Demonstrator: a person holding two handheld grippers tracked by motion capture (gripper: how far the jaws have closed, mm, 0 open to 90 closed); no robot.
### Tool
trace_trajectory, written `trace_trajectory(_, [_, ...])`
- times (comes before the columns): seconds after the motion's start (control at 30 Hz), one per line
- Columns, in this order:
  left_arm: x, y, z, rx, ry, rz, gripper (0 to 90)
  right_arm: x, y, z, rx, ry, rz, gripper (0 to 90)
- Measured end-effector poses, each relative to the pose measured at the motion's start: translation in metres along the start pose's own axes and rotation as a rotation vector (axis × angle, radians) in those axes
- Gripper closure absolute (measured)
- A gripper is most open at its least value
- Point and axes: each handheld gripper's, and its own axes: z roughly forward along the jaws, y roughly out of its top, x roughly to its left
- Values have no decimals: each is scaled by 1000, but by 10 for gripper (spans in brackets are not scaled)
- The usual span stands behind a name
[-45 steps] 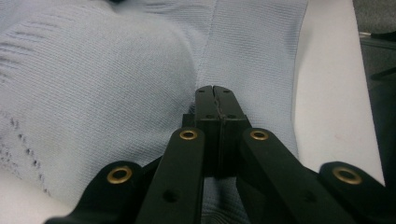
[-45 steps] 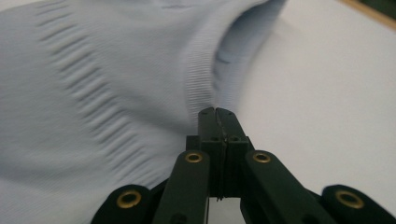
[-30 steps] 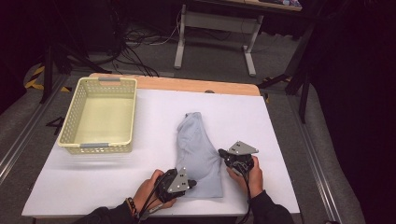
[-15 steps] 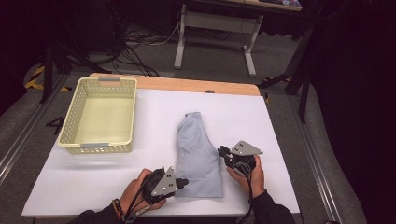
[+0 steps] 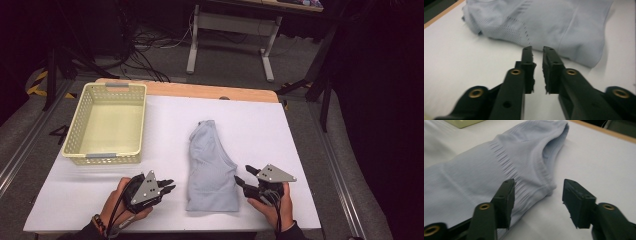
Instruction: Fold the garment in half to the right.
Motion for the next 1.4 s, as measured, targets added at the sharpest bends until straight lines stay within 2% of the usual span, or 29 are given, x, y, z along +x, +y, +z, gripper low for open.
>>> trace_trajectory(0.13, [2, -9, -5, 2, 20, -36, 622, 15, -8, -5, 22, 35, 9, 257])
trace_trajectory(0.23, [2, -14, -8, 6, 52, -58, 473, 29, -13, -1, 70, 95, -11, 166])
trace_trajectory(0.33, [3, -18, -10, 2, 47, -83, 340, 39, -17, 4, 113, 128, -34, 122])
trace_trajectory(0.4, [2, -19, -10, 8, 51, -83, 262, 42, -18, 8, 136, 143, -20, 82])
trace_trajectory(0.53, [2, -20, -7, 17, 56, -89, 188, 43, -19, 16, 182, 143, -8, 61])
trace_trajectory(0.63, [1, -20, -5, 26, 59, -89, 164, 44, -20, 22, 233, 135, -7, 61])
trace_trajectory(0.73, [1, -21, 0, 60, 89, -94, 164, 45, -19, 27, 258, 131, -3, 45])
trace_trajectory(0.83, [0, -21, 6, 92, 91, -109, 154, 51, -15, 33, 276, 122, -9, 18])
trace_trajectory(0.93, [-2, -22, 8, 96, 94, -96, 153, 55, -13, 35, 272, 131, -24, 49])
trace_trajectory(1.1, [0, -20, 8, 87, 94, -102, 152, 57, -13, 33, 242, 146, -20, 177])
trace_trajectory(1.4, [2, -16, 6, 56, 91, -111, 145, 58, -12, 32, 193, 199, -24, 571])
